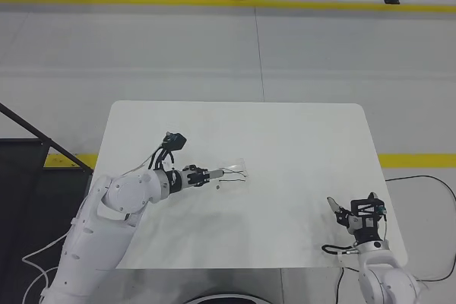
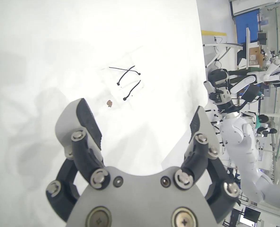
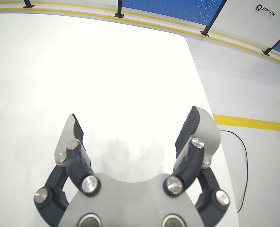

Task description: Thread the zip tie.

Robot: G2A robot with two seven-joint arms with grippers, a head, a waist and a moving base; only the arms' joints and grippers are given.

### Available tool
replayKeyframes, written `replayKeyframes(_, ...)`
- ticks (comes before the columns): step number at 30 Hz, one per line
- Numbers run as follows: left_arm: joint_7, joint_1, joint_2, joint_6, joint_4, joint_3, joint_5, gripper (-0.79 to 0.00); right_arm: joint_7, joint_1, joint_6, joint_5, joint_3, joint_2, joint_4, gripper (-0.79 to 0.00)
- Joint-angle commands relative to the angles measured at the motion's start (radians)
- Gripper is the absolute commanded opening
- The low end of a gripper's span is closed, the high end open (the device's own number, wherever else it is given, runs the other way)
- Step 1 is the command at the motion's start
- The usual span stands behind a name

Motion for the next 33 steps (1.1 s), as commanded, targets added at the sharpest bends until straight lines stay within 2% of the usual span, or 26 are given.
replayKeyframes(1,0.000,0.000,0.000,0.000,0.000,0.000,0.000,0.000,0.000,0.000,0.000,0.000,0.000,0.000,0.000,0.000)
replayKeyframes(3,0.011,0.002,0.000,0.009,0.004,-0.003,0.003,0.000,0.000,0.000,0.000,0.000,0.000,0.000,0.000,0.000)
replayKeyframes(6,0.089,0.005,-0.008,0.112,0.005,0.016,-0.008,0.000,0.000,0.000,0.000,0.000,0.000,0.000,0.000,0.000)
replayKeyframes(9,0.164,-0.023,-0.020,0.226,0.030,0.057,-0.001,0.000,0.000,0.000,0.000,0.000,0.000,0.000,0.000,0.000)
replayKeyframes(14,0.161,-0.079,-0.033,0.322,0.083,0.110,-0.033,-0.043,0.000,0.000,0.000,0.000,0.000,0.000,0.000,0.000)
replayKeyframes(23,0.131,-0.145,-0.041,0.369,0.154,0.165,-0.012,-0.182,0.000,0.000,0.000,0.000,0.000,0.000,0.000,0.000)
replayKeyframes(27,0.133,-0.169,-0.045,0.368,0.186,0.188,-0.011,-0.372,0.000,0.000,0.000,0.000,0.000,0.000,0.000,0.000)
replayKeyframes(29,0.134,-0.181,-0.048,0.371,0.202,0.199,-0.010,-0.416,0.000,0.000,0.000,0.000,0.000,0.000,0.000,0.000)
replayKeyframes(33,0.131,-0.197,-0.052,0.375,0.223,0.216,-0.011,-0.422,0.000,0.000,0.000,0.000,0.000,0.000,0.000,0.000)
